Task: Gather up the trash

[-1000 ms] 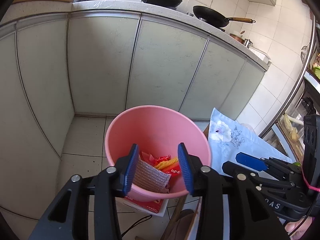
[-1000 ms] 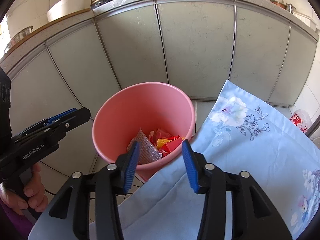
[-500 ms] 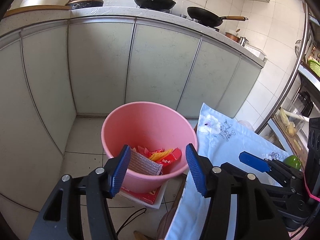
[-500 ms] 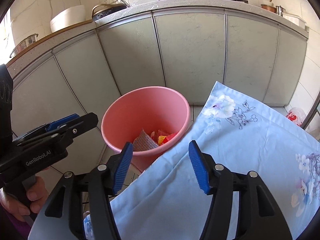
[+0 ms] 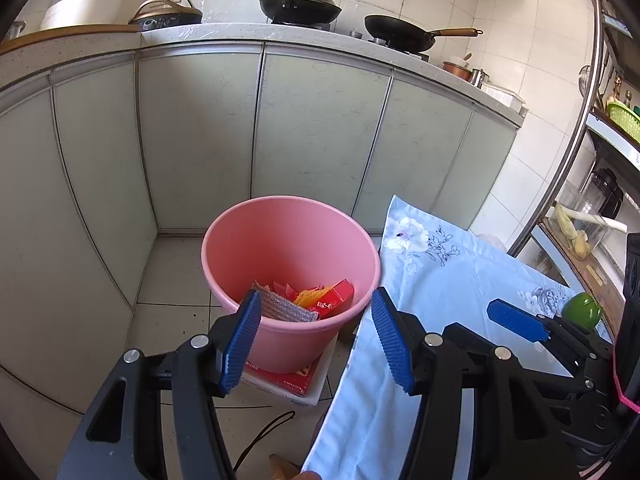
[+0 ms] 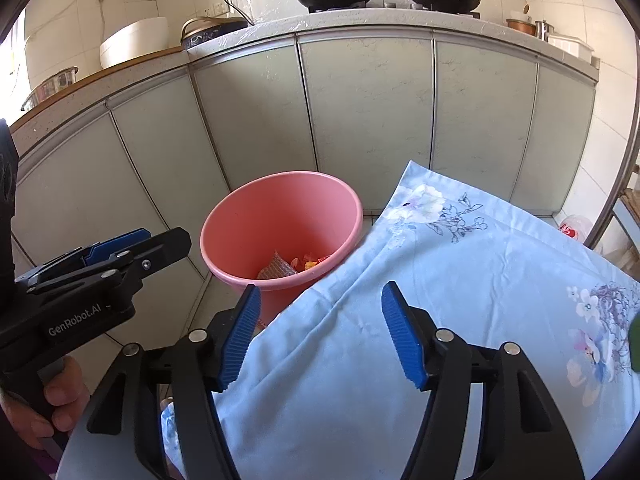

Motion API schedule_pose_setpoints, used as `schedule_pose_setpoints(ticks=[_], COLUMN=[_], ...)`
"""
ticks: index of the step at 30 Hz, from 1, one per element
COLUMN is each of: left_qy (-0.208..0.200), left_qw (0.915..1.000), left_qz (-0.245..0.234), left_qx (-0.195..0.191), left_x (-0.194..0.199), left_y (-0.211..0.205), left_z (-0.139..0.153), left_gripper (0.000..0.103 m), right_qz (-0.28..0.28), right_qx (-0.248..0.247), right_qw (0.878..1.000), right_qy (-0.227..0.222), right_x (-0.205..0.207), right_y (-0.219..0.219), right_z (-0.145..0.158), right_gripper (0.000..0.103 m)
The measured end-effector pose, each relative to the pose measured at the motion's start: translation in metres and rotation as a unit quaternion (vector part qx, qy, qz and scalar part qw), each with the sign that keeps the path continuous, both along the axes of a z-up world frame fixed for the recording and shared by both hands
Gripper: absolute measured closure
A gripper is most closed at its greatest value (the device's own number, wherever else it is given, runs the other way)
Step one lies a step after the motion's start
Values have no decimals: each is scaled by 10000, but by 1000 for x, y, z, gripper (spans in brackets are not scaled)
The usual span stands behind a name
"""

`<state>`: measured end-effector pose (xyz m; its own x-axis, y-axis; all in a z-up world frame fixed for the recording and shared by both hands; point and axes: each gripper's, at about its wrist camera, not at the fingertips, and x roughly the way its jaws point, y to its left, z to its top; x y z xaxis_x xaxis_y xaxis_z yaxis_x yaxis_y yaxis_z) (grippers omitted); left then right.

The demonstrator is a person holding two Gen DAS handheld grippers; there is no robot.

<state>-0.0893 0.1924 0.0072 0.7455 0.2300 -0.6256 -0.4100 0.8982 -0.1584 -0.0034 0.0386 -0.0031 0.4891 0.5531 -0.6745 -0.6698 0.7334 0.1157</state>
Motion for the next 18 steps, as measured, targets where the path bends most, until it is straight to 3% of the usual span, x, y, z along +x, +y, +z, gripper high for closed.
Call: schedule_pose_setpoints(ticks=[18], left_qy=[-65], left_qw=[9999], left_qz=[24], left_qx=[99], left_x=[-15], left_y=[-10], left_z=[6], left_gripper=[47], right_qz=[-43], right_qx=[33], right_qw=[9995], right_qy=[-296], right_x=[-17], right_y=[-9], right_z=[11], right_gripper=[39])
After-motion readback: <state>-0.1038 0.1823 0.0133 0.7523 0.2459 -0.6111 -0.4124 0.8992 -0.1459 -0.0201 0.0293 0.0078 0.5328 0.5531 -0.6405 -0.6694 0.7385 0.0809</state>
